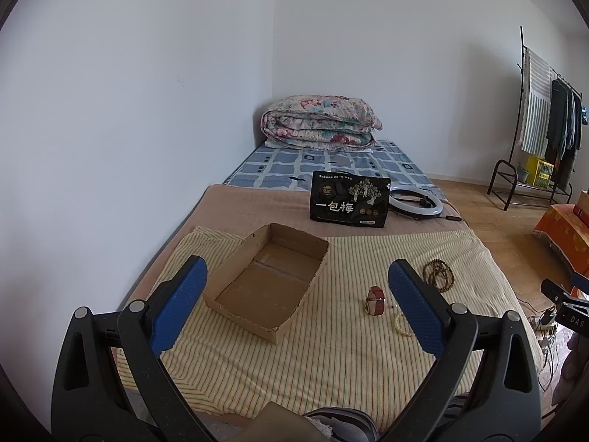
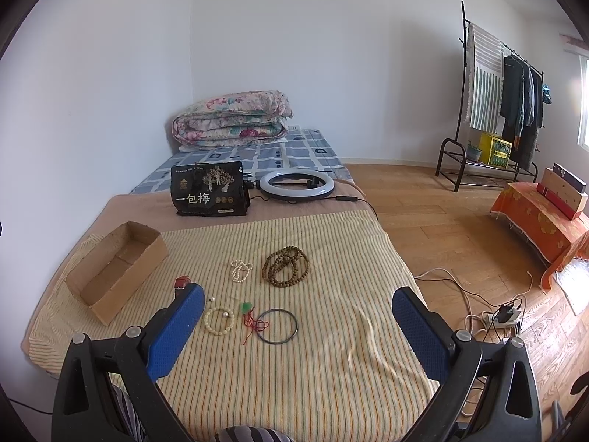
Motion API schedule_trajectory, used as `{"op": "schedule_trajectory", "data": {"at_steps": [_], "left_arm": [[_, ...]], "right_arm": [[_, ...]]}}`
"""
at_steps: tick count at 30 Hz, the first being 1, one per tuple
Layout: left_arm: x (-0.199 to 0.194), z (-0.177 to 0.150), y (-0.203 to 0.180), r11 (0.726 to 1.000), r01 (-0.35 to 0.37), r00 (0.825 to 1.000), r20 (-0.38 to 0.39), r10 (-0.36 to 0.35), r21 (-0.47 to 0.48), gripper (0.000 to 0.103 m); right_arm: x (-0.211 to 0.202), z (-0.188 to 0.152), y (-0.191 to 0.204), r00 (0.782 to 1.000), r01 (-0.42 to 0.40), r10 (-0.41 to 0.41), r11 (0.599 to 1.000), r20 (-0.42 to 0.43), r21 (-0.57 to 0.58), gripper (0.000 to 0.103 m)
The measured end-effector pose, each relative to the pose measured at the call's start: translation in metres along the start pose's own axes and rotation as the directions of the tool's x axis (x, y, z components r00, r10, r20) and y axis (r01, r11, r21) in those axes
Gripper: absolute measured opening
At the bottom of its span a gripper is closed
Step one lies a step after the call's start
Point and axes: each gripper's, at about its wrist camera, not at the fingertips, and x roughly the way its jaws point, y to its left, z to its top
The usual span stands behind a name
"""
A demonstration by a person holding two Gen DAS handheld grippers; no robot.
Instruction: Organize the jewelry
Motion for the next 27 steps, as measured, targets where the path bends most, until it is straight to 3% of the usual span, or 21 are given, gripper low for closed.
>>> {"op": "schedule_trajectory", "data": {"at_steps": [9,19,27], "left_arm": [[0.037,-0.007,-0.005,1.000,0.028,0.998,-0.054,-0.028,0.009,0.101],[0.086,-0.014,-0.019,0.996,0.082,0.991,-0.112,-0.078,0.031,0.101],[0.129,-0.016,-0.038,0.984,0.172,0.967,-0.199,-0.161,0.041,0.101]], "right_arm": [[0.020,-0.001,-0.005,1.000,0.014,-0.013,1.000,-0.024,0.011,0.103],[0.068,-0.002,-0.026,0.998,-0.003,0.006,0.999,-0.062,0.050,0.103],[0.126,0.000,-0.034,0.994,-0.031,0.036,0.998,-0.107,0.054,0.103]]}}
